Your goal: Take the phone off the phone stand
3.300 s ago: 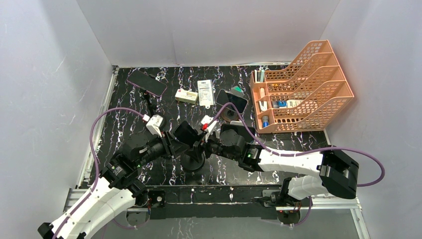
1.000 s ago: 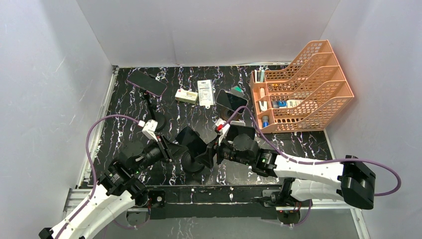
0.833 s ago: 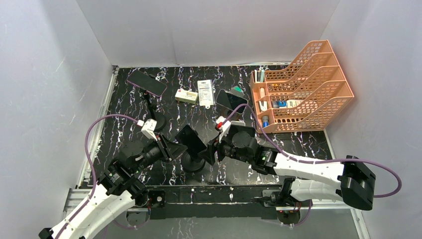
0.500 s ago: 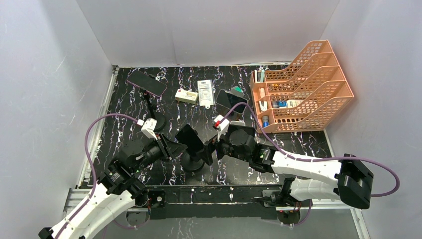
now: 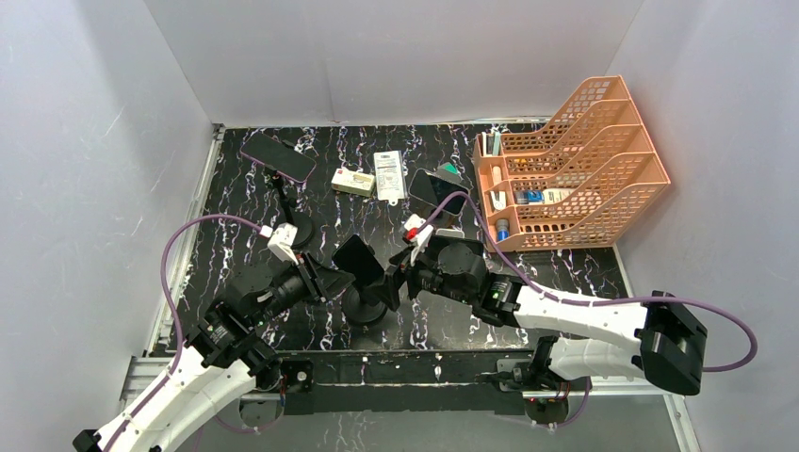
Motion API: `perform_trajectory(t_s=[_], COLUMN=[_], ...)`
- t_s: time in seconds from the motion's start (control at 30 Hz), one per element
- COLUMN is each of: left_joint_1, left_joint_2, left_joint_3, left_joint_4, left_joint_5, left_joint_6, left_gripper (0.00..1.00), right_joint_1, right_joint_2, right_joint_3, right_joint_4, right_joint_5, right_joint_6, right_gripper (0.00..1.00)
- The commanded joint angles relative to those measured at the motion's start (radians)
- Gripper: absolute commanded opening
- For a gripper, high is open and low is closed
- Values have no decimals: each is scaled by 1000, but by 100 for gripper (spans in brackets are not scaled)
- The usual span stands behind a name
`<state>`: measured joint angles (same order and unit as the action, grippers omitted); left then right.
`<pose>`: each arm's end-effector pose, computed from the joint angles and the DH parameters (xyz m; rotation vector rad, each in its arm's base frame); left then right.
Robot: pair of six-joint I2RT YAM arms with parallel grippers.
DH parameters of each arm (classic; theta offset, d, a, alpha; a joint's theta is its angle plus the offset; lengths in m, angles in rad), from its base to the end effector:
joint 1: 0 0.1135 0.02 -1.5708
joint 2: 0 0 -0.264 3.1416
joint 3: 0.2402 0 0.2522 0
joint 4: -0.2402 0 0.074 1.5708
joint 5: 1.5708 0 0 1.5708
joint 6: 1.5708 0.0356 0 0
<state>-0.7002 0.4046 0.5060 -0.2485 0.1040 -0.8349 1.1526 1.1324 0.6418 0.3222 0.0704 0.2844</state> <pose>0.0918 -0.0822 0.2859 -0.0422 1.8777 -1.1943 0.1080 0.2368 0.2717 -0.7259 1.6962 0.9761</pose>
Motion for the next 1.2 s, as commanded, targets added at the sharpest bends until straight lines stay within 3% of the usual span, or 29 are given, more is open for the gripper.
perform_trajectory(t_s=[0.0,0.27,0.9,1.17], left_joint_1=[8,8,10,8], left_joint_2=[22,13,17,19], left_joint_3=[6,7,13,12], left_joint_4=[-80,-85,-108,-118], left_joint_5=[-50,-52,-52,-50], left_joint_6=[11,2,-21,-21], left_gripper=[0,0,0,0], right_joint_1=[6,9,73,77], right_joint_2=[16,82,193,196], right_joint_3=[62,92,116,118], right_joint_4=[97,131,177,215], right_joint_5=[-39,-95,126,152], right_joint_6=[-17,-11,-95,-101], right_gripper=[99,99,98,98])
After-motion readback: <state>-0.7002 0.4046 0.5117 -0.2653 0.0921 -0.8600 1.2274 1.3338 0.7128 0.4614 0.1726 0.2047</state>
